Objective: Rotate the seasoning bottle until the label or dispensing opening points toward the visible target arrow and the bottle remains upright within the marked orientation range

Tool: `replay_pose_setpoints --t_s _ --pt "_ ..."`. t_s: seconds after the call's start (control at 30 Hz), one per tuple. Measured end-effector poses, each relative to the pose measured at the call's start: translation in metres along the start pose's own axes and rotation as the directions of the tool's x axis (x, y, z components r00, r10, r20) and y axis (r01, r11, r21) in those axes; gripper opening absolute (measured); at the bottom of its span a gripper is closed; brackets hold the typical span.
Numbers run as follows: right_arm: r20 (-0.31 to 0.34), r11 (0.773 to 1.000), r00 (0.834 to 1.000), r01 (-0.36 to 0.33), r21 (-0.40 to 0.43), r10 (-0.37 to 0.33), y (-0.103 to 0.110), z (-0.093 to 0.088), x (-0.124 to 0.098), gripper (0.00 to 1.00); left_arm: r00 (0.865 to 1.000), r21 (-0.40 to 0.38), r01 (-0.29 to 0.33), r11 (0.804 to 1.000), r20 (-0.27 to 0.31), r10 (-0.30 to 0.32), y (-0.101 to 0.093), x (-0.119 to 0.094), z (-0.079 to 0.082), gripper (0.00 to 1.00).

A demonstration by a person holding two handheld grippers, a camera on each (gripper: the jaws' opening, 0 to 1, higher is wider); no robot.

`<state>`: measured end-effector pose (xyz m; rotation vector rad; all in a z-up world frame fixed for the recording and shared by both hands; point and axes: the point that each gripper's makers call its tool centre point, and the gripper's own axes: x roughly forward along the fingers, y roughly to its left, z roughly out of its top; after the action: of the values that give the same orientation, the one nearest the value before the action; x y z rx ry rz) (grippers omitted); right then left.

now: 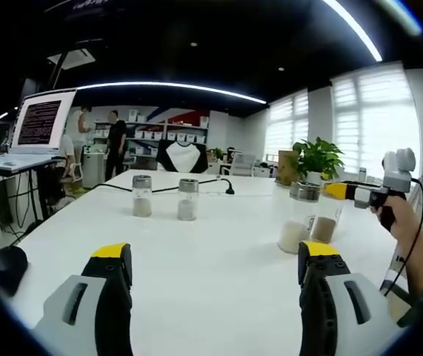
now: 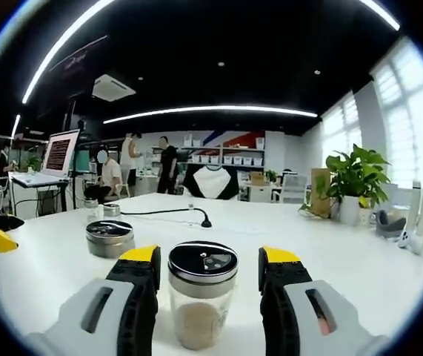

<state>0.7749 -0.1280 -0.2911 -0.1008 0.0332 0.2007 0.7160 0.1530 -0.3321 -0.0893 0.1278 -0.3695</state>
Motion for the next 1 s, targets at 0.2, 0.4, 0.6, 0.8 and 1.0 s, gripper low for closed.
replay_pose_setpoints --t_s 0.2,0.4,0.6,0.8,1.0 --pt "0.005 0.993 0.993 -0.118 0.024 0.118 0.008 0.001 0.001 0.58 1.0 -0.003 0.01 1.0 -0.004 -0.01 -0.002 0.0 -0.001 0.98" --pt "-0.018 0.976 0.976 -0.218 -0.001 0.218 0.013 0.005 0.009 0.6 1.0 -0.01 0.009 1.0 0.005 -0.009 -0.001 -0.001 0.001 0.98" --pt "-0.003 0.955 0.956 -0.294 -0.048 0.294 0.017 0.01 0.009 0.6 1.0 -0.012 0.01 1.0 0.005 -0.01 -0.001 -0.002 0.002 0.98" --pt "-0.023 0.916 0.916 -0.401 0.006 0.401 0.019 0.004 0.008 0.6 1.0 0.003 -0.007 1.0 -0.007 0.007 0.003 -0.001 -0.001 0.98" --pt "-0.02 0.887 0.888 -0.461 -0.018 0.46 0.022 -0.001 0.003 0.6 1.0 -0.001 -0.008 1.0 0.0 0.008 0.003 -0.001 0.0 0.98"
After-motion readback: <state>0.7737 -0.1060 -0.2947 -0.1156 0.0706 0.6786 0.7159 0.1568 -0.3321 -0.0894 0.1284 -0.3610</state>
